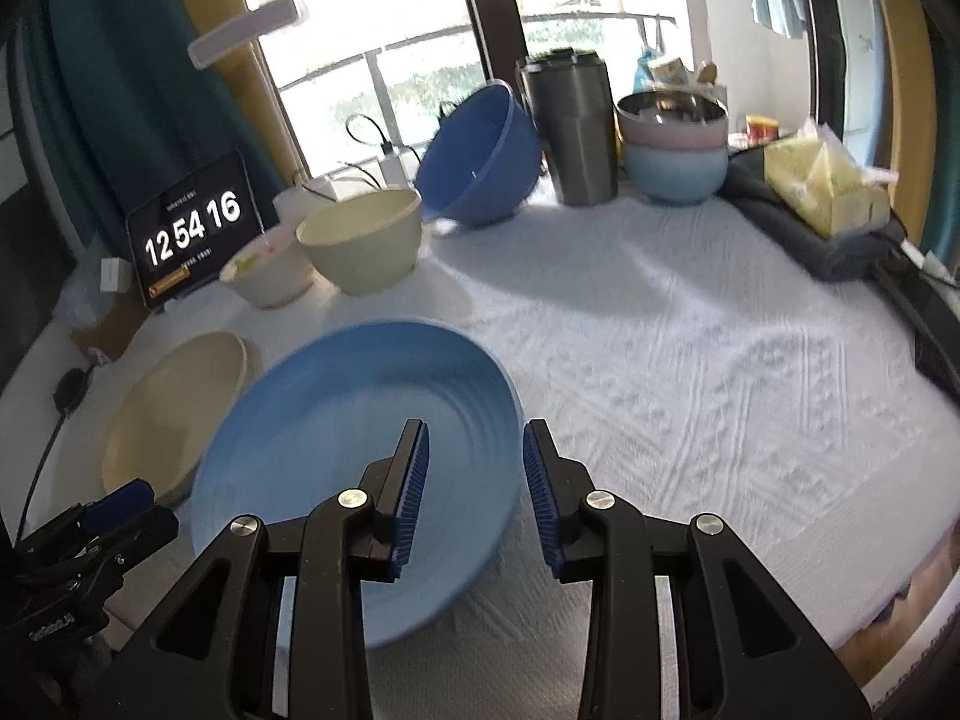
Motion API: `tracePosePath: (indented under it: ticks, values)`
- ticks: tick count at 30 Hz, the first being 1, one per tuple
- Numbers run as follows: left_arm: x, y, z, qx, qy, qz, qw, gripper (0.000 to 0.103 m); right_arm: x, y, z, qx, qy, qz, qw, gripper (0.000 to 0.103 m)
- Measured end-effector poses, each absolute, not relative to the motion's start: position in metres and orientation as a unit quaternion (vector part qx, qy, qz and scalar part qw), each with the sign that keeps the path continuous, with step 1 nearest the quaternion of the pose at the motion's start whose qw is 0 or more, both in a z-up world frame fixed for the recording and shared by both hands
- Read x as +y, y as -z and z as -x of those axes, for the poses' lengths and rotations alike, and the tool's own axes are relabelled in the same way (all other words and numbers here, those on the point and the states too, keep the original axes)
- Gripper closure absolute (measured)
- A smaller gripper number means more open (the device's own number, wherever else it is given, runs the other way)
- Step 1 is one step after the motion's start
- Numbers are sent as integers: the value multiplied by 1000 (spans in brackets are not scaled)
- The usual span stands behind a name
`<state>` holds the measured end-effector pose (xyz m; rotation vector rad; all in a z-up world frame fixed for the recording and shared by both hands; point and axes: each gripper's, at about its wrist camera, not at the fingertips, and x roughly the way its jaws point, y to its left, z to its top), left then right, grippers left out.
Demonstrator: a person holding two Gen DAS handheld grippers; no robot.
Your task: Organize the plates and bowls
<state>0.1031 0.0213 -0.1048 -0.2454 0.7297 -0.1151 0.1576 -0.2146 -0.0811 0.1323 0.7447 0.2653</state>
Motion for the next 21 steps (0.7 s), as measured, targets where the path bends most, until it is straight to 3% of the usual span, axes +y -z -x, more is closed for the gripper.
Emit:
tracePosePath:
  ticks: [21]
  values:
    - [118,108,-93,325,-67,162,929,40,-131,55,-178,343,-209,-22,915,67]
